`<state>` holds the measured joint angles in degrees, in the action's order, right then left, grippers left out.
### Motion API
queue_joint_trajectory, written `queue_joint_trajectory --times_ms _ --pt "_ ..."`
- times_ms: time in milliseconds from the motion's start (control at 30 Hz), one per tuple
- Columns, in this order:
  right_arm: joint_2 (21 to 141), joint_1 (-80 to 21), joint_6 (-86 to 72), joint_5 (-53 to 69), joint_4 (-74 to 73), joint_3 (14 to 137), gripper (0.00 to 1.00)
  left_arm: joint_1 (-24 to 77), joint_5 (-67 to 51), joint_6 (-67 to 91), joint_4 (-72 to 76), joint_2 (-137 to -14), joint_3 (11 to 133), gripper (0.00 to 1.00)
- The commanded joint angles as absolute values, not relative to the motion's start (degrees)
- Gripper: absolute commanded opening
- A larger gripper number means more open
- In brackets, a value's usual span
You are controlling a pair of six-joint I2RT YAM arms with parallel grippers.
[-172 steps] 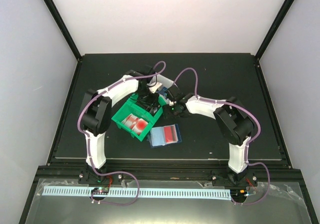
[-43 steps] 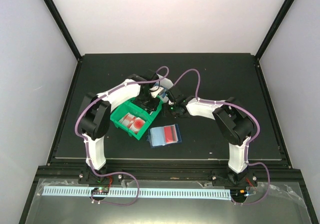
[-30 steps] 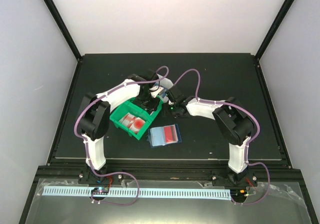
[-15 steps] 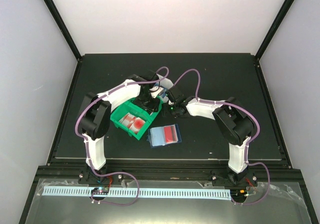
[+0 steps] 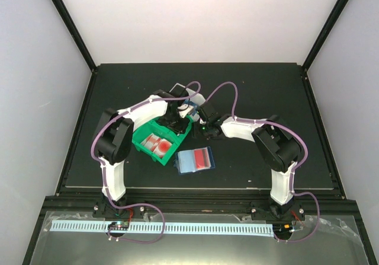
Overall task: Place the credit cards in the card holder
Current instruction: Pick up the credit card from the storage box.
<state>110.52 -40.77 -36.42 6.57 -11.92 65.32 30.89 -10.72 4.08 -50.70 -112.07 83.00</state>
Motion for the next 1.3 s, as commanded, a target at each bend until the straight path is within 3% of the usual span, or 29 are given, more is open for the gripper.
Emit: queue_joint_trajectory --times_ms 0,400,600,1267 --pt "111.96 -40.77 -37.47 6.33 -14.86 63.41 0.52 31.20 -11.61 4.20 -50.80 -109.74 82.57 0.18" --pt "112.19 -40.78 -37.44 6.64 -14.78 63.37 0.52 31.17 -13.44 4.09 -51.06 -108.55 81.98 0.22" --pt "112.35 -40.78 -37.43 6.64 -14.82 63.41 0.52 31.13 -13.99 4.30 -50.90 -107.94 82.21 0.15" --pt "112.23 -40.78 -37.35 6.90 -14.78 63.38 0.52 31.02 -15.20 4.66 -51.93 -105.99 83.03 0.06"
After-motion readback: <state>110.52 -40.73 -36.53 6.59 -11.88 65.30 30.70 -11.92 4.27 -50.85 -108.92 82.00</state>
